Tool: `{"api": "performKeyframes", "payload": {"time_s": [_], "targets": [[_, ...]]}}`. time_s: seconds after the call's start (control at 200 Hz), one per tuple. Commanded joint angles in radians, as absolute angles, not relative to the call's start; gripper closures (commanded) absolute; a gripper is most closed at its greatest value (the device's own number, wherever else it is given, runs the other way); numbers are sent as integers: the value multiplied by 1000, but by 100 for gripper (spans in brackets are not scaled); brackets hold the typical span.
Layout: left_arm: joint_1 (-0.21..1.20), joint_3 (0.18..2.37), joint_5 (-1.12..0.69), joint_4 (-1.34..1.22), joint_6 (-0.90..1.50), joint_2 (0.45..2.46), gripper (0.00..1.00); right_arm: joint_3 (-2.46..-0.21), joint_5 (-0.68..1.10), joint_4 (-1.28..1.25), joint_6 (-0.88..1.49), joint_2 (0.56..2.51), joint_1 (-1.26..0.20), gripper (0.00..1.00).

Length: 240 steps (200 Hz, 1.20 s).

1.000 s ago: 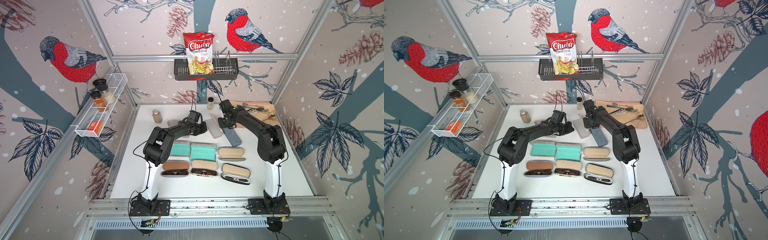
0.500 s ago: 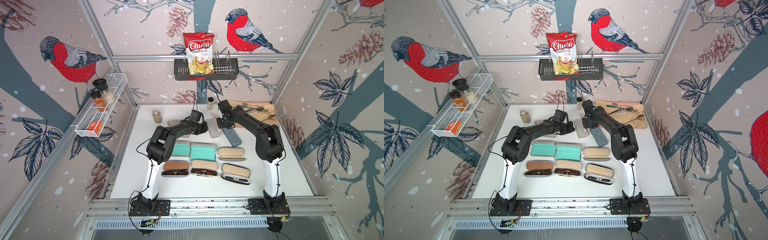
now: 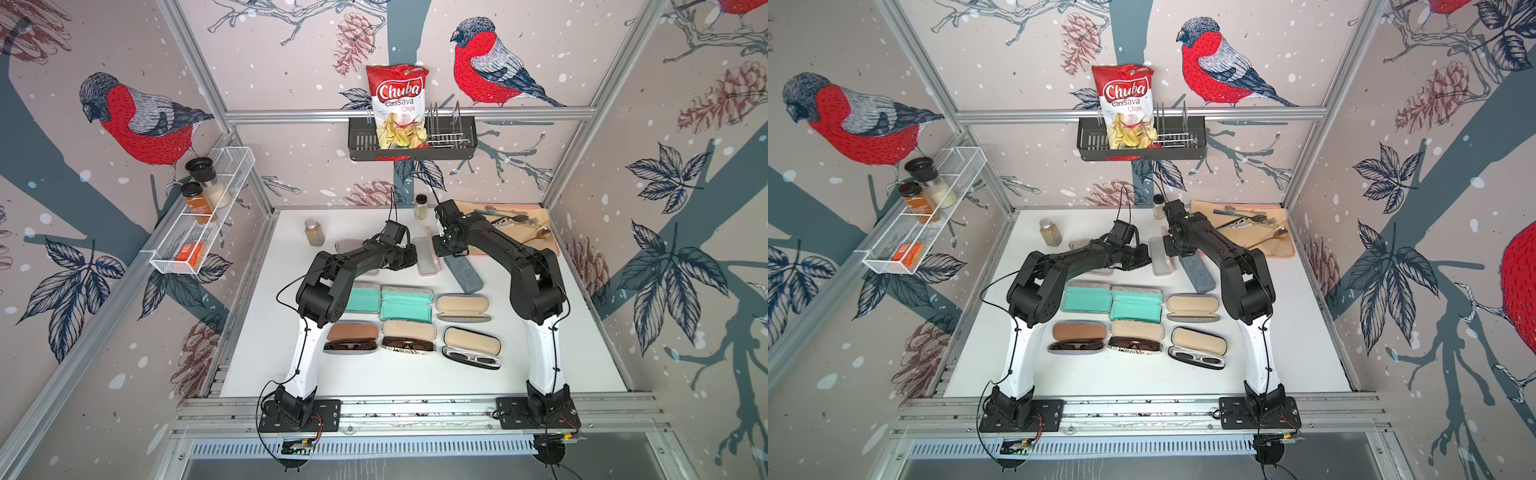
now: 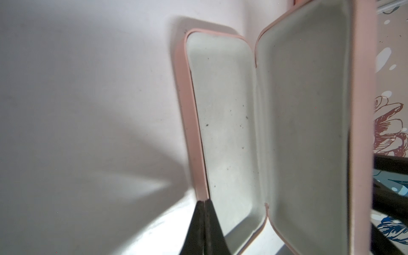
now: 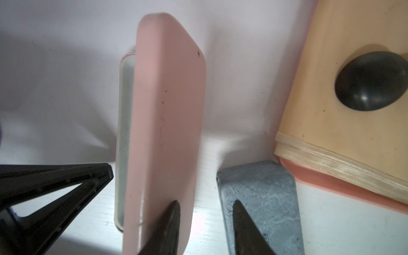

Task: Close the glasses case
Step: Close the glasses case at the center of the board.

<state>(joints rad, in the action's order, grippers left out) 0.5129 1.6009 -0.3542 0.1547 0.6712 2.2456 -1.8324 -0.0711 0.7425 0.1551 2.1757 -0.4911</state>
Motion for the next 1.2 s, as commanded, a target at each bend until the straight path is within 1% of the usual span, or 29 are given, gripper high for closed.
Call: {"api": "performKeyframes", "payload": {"time_s": [0.0, 1.196], "targets": [[514, 1600, -336, 166, 652, 2243, 100, -1841, -69, 757, 158, 2181, -495, 59], [525, 1633, -359, 166, 653, 2278, 100, -1861, -39, 760, 161, 2224, -528, 58]]}}
